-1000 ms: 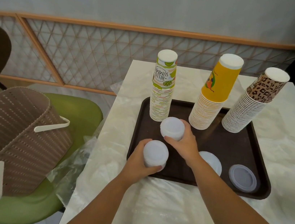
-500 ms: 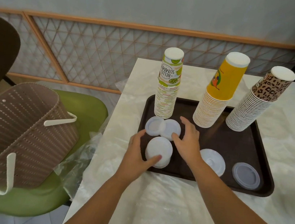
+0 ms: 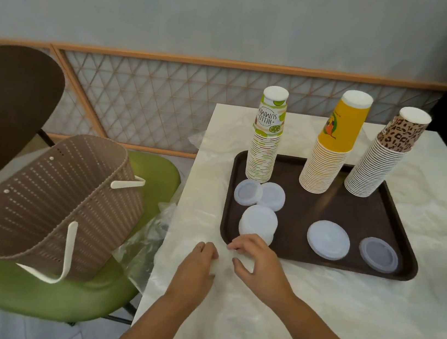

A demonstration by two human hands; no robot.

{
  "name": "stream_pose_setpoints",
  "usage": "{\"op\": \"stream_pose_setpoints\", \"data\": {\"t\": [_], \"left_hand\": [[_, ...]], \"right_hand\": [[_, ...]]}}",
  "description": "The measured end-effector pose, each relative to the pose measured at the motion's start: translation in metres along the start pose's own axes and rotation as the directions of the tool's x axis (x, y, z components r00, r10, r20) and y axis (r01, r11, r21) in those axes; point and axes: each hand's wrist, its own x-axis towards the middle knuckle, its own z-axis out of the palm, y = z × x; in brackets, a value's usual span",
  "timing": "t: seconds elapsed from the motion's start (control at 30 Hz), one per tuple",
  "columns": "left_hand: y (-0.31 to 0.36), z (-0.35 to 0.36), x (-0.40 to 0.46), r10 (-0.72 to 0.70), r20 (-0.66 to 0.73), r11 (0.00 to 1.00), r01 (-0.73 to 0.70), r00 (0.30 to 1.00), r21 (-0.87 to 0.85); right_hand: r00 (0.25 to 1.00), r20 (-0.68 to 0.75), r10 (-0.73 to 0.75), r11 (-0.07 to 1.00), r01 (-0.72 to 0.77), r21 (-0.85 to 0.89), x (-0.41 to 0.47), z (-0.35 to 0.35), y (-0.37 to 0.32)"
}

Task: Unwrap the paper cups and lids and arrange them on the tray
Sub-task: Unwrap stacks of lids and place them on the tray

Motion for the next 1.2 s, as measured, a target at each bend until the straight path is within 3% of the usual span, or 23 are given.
{"op": "stream_pose_setpoints", "data": {"t": [0.17, 0.3, 0.4, 0.5, 0.57, 0.8, 0.97, 1.1, 1.2], "left_hand": [[0.004, -0.048, -0.004, 0.007, -0.183, 0.985, -0.039, 0.983, -0.17], [0.022, -0.099, -0.016, 0.065, -0.252, 0.914, -0.158, 0.966, -0.372], [0.04, -0.123, -0.026, 0.019, -0.203, 0.655, -0.166, 0.979, -0.737], [0.051, -0.131, -0.029, 0.001, -0.092, 0.388, -0.085, 0.996, -0.918], [0.055, -0.127, -0.029, 0.035, -0.049, 0.327, -0.058, 0.998, -0.943], [0.069, -0.104, -0.027, 0.03, 0.094, 0.18, 0.087, 0.995, -0.98], [0.077, -0.109, -0.016, -0.021, 0.225, -0.073, 0.223, 0.974, -0.972], [0.086, -0.112, -0.01, -0.019, 0.271, -0.2, 0.262, 0.962, -0.944], [0.102, -0.107, -0.009, 0.008, 0.252, -0.197, 0.249, 0.968, -0.948]], "right_hand": [[0.998, 0.025, 0.049, 0.996, -0.051, 0.073, -0.008, 0.003, -0.025], [0.995, -0.103, -0.011, 0.995, 0.021, 0.094, -0.007, 0.006, -0.054], [0.959, -0.282, 0.01, 0.989, 0.032, 0.142, -0.004, 0.003, -0.075], [0.905, -0.394, 0.162, 0.913, 0.015, 0.408, -0.011, -0.003, -0.098], [0.891, -0.407, 0.203, 0.861, 0.036, 0.507, -0.016, -0.008, -0.109], [0.767, -0.572, 0.291, 0.837, 0.086, 0.541, -0.031, -0.05, -0.126], [0.695, -0.646, 0.317, 0.847, 0.1, 0.523, -0.05, -0.094, -0.114], [0.624, -0.71, 0.327, 0.86, 0.115, 0.498, -0.066, -0.133, -0.105], [0.678, -0.709, 0.194, 0.954, 0.038, 0.296, -0.079, -0.154, -0.102]]}}
